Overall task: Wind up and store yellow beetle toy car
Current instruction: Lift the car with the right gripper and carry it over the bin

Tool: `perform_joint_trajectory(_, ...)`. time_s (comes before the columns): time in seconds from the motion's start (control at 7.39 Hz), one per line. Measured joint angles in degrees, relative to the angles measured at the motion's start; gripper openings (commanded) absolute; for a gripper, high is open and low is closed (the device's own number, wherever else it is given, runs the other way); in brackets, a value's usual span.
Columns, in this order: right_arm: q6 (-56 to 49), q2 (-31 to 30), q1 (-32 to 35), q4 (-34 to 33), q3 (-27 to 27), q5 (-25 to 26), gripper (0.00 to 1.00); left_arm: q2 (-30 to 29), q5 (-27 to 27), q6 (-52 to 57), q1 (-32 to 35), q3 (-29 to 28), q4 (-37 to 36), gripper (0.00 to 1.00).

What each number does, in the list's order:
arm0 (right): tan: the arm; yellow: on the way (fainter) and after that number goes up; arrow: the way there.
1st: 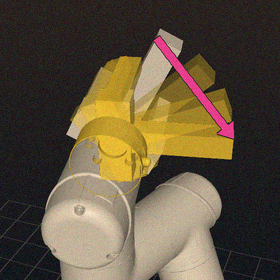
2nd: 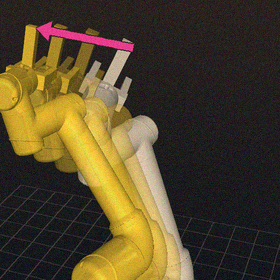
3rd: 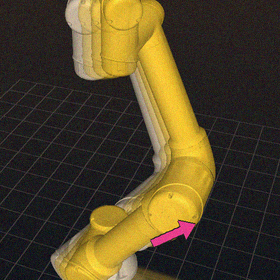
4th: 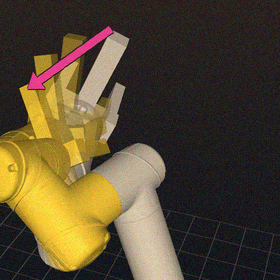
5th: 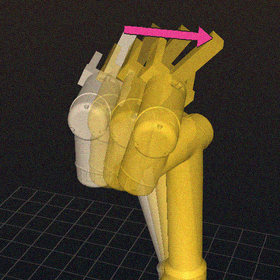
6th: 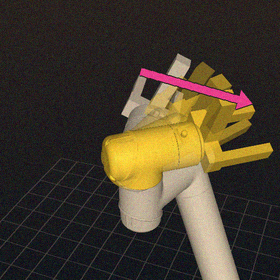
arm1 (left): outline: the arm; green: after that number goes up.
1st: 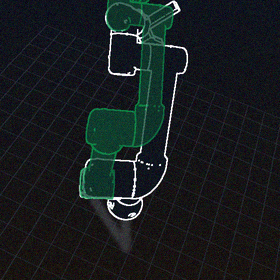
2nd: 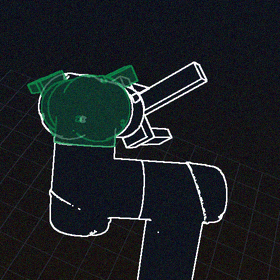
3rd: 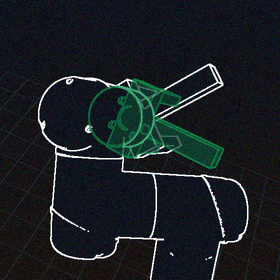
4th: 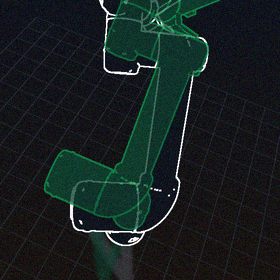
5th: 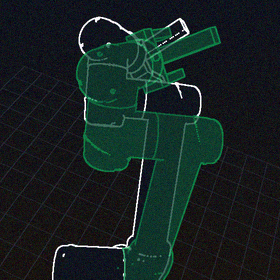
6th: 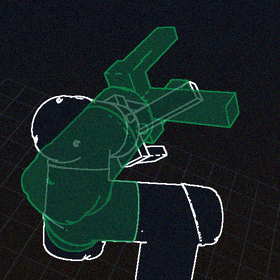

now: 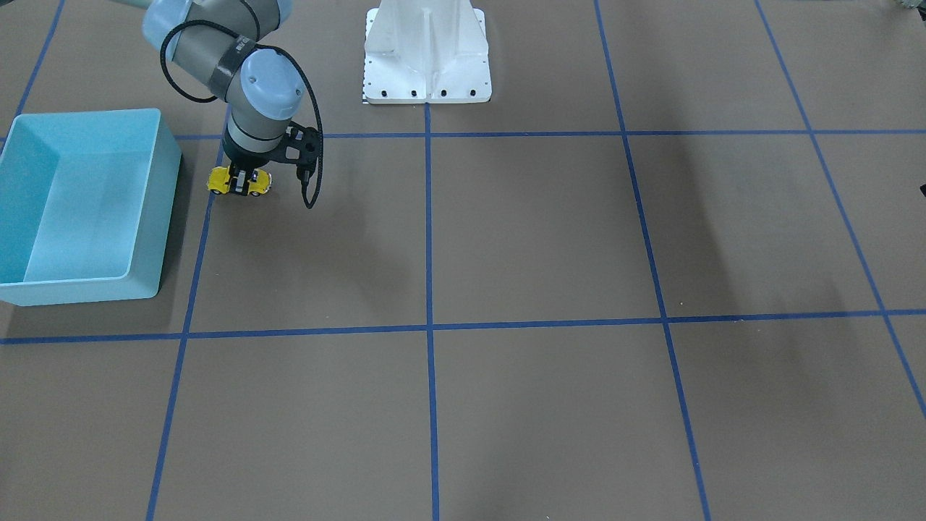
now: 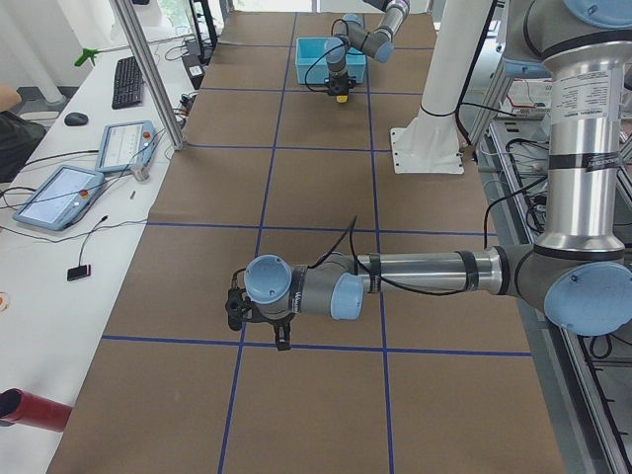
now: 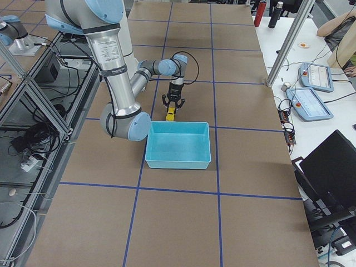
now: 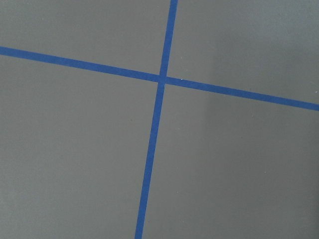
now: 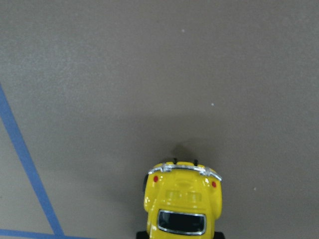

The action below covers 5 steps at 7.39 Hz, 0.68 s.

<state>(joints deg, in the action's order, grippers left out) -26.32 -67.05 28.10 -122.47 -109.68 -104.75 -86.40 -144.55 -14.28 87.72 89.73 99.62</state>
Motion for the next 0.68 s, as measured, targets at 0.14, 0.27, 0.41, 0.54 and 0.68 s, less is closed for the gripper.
perform_joint_trajectory(0.14,-0.6,0.5,1.6,-2.1,-1.7,-0.3,0.16,0.0,0.0,0.0,0.0,0.0,0.0,1.0)
perform_joint_trajectory(0.27,-1.5,1.0,3.6,-4.5,-3.5,-0.5,0.21,0.0,0.0,0.0,0.0,0.0,0.0,1.0)
perform_joint_trajectory(0.41,-3.7,1.6,6.5,-6.9,-5.0,-0.7,0.2,0.0,0.0,0.0,0.0,0.0,0.0,1.0)
perform_joint_trajectory(0.54,-8.5,1.7,10.1,-9.0,-6.3,-0.8,0.19,0.0,0.1,0.0,0.0,-0.1,0.0,1.0)
perform_joint_trajectory(0.68,-13.6,1.2,13.3,-10.1,-7.3,-0.8,0.19,0.0,0.1,0.0,0.0,-0.1,0.0,1.0)
